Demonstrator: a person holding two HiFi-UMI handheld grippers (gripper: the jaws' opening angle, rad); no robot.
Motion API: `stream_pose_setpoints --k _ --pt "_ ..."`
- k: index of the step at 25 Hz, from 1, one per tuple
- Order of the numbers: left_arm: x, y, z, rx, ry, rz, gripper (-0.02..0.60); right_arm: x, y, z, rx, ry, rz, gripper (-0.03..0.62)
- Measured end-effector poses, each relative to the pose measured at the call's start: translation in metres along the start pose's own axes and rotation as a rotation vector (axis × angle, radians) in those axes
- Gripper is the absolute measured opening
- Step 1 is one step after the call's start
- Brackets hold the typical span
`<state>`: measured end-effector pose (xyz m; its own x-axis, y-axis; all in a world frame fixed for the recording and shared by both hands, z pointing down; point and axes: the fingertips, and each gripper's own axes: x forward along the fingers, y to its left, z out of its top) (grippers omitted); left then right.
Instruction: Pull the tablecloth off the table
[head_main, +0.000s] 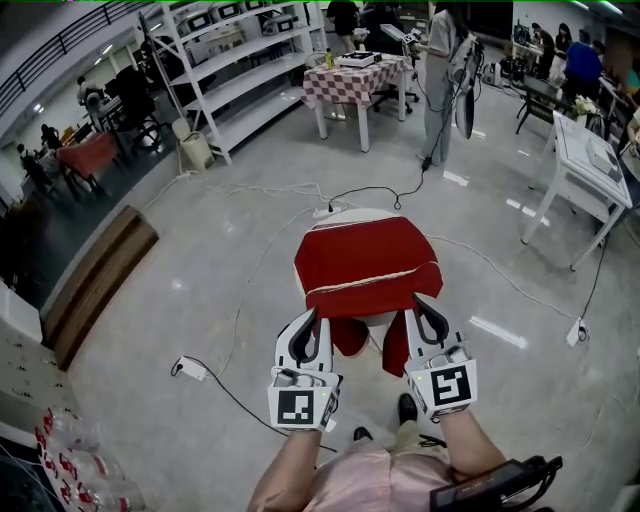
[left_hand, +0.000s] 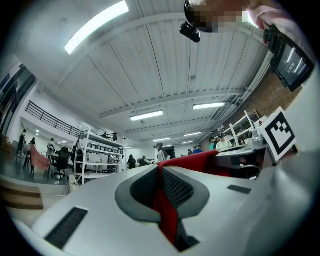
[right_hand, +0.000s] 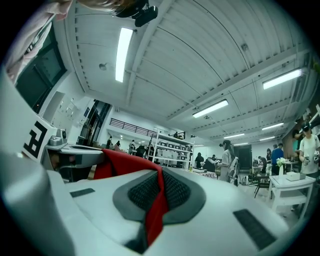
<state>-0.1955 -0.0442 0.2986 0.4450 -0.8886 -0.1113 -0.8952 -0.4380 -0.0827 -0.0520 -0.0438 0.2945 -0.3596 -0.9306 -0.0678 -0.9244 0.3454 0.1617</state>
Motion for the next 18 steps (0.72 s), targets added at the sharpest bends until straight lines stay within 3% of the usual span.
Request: stream_pose_setpoints --k 13,18 --pt "-0.009 -0.014 0.004 0.008 -0.072 -0.037 0.037 -0.021 0.000 -0.002 -0.026 -0.029 -0.035 0.023" --pt "-0.016 -0.016 0.001 0.001 -0.070 -0.044 0.037 -0.030 0.006 -0.011 -0.009 0.017 -0.041 0.023"
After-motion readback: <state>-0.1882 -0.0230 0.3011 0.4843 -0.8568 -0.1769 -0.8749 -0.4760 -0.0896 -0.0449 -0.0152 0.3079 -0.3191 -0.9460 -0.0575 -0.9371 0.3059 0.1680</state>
